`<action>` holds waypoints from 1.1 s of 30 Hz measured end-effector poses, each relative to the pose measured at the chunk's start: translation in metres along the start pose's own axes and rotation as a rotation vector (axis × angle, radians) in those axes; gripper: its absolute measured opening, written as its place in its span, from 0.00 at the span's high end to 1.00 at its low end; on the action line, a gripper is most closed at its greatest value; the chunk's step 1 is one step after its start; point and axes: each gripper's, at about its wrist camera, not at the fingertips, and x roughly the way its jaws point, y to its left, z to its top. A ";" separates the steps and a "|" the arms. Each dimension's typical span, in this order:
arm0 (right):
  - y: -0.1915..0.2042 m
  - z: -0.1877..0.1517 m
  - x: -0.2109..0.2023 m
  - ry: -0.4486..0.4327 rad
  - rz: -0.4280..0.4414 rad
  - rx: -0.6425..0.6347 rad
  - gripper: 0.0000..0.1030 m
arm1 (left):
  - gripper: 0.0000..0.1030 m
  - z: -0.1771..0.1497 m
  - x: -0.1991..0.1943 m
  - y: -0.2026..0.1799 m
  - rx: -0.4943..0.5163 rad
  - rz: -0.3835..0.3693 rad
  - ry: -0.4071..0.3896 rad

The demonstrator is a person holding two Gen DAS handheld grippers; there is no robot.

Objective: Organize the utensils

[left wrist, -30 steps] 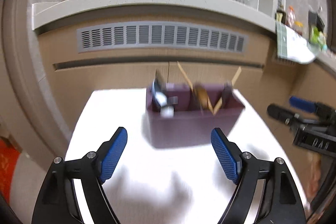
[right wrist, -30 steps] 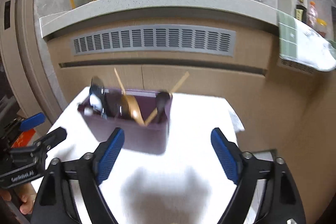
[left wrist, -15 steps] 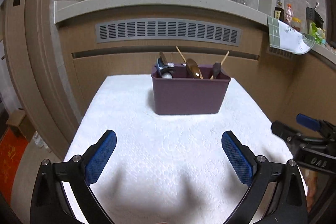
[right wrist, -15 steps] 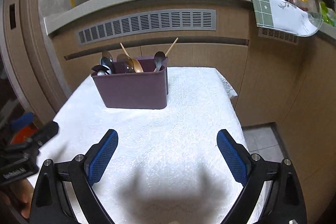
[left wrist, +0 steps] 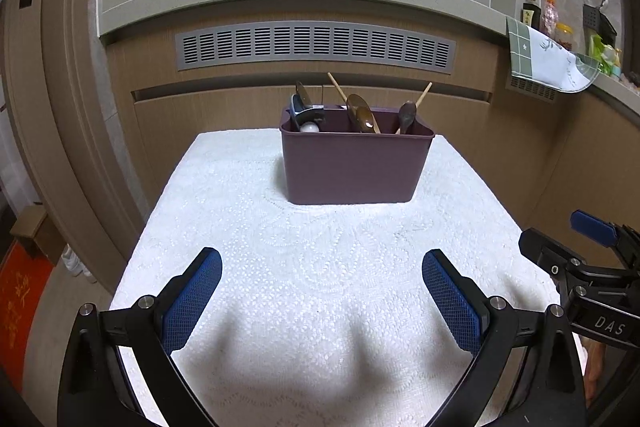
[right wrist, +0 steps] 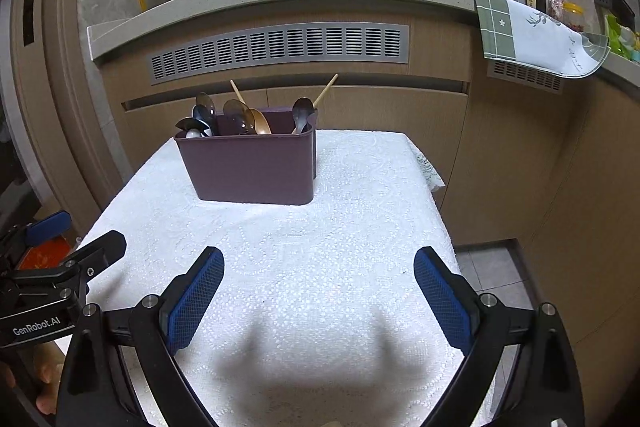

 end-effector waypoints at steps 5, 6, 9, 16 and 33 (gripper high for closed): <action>0.001 0.000 0.000 0.001 -0.001 -0.002 0.08 | 0.03 0.000 0.000 0.000 0.003 -0.005 0.005; 0.002 0.000 0.000 0.000 -0.002 -0.003 0.08 | 0.03 0.000 0.000 0.000 0.003 -0.005 0.006; 0.002 0.000 0.000 0.000 -0.002 -0.003 0.08 | 0.03 0.000 0.000 0.000 0.004 -0.006 0.007; 0.002 0.000 -0.001 -0.001 -0.007 -0.001 0.08 | 0.03 0.000 0.000 0.000 0.007 -0.004 0.009; 0.001 0.001 -0.003 -0.006 -0.009 -0.005 0.08 | 0.03 0.001 0.000 0.002 0.009 -0.004 0.010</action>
